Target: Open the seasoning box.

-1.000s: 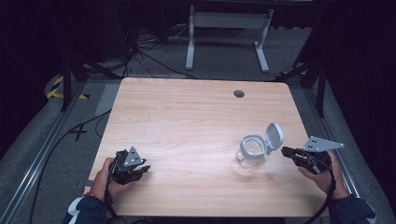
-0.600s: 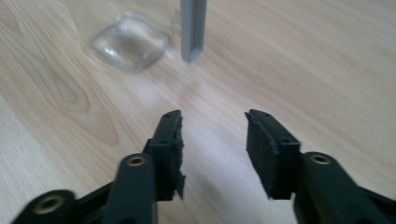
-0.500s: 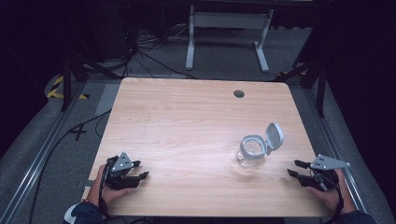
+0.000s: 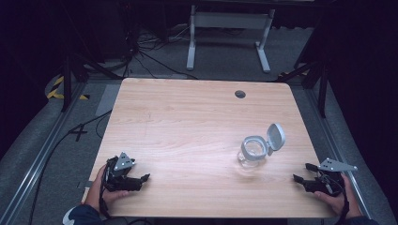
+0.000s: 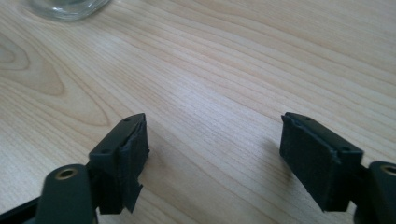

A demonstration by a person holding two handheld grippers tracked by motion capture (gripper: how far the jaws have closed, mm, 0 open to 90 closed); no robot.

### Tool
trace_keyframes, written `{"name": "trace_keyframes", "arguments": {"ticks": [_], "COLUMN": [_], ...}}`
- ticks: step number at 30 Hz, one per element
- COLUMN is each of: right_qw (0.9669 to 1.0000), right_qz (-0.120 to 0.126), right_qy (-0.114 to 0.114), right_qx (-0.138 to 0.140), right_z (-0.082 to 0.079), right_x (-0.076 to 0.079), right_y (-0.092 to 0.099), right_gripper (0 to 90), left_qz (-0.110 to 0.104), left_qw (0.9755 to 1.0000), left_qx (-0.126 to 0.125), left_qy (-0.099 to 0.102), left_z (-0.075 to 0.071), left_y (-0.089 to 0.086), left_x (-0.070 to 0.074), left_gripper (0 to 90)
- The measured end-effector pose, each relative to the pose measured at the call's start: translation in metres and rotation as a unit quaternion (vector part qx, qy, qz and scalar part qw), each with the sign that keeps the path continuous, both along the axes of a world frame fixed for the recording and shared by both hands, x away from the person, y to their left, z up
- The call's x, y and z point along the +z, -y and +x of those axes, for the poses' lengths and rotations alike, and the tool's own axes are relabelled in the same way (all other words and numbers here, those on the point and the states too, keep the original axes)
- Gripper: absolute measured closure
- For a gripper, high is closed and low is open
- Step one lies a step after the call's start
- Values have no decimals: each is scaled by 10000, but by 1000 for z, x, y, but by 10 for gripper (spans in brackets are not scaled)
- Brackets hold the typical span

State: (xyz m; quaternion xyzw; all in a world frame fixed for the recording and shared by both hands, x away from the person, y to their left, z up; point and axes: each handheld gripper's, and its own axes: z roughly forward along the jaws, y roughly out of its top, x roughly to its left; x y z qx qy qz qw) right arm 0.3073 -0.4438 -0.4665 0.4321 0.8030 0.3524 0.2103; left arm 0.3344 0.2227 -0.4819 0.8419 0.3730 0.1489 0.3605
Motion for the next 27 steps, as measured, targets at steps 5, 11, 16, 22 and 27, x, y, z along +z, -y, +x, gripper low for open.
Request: {"name": "trace_keyframes", "arguments": {"ticks": [5,11,16,22,27], "right_qw": [10000,10000,10000,10000,10000], "right_qz": [-15,4,-4,-3,-3], "right_qy": [-8,-1,-17,-17,-18], "right_qx": [-10,-80,-90,-90,-91], "right_z": [0,-1,-2,-2,-2], "right_x": [0,0,0,0,0], "right_y": [0,-1,-1,-1,-1], "right_gripper": [228,227,227,227,227], "left_qz": [33,25,35,33,35], "left_qw": [10000,10000,10000,10000,10000], "left_qx": [1,13,4,6,5], "left_qy": [-39,-22,-39,-38,-39], "left_z": [0,0,0,0,0], "left_y": [0,0,0,0,0], "left_x": [1,0,1,1,1], "left_gripper": [153,151,150,150,150]}}
